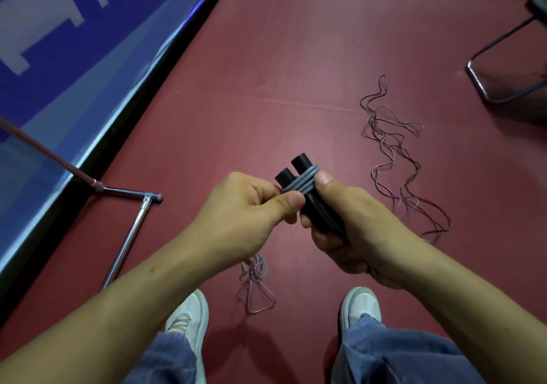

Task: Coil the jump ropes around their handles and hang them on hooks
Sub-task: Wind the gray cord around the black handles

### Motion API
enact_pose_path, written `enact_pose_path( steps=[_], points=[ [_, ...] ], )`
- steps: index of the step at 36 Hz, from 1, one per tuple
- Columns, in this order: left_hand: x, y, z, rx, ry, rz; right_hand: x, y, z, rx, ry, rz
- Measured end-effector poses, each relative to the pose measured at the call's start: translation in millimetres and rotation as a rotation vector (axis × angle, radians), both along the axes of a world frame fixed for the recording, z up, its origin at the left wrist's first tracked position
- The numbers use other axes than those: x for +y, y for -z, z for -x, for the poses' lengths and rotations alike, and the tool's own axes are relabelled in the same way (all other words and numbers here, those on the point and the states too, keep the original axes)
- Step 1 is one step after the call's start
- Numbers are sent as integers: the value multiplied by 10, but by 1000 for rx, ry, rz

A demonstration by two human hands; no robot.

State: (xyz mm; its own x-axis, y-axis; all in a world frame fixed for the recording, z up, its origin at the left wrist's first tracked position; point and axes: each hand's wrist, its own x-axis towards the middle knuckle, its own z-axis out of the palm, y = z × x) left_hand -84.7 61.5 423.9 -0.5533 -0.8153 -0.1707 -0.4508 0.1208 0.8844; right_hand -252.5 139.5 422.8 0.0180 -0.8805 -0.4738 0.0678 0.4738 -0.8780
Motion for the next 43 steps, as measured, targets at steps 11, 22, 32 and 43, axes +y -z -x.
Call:
enact_pose_path(
  steps=[11, 22, 32, 43],
  points=[
    [-14, 6, 35, 22, 16, 42, -34, -63, -40, 275, 45, 153],
    [36, 53, 35, 79, 10, 84, -39, -30, -121, 222, 106, 43],
    [19, 53, 7, 44, 66, 109, -19, -17, -62, -27, 36, -101],
    [93, -25, 2, 56, 98, 111, -27, 23, -104, 47, 56, -40]
  ],
)
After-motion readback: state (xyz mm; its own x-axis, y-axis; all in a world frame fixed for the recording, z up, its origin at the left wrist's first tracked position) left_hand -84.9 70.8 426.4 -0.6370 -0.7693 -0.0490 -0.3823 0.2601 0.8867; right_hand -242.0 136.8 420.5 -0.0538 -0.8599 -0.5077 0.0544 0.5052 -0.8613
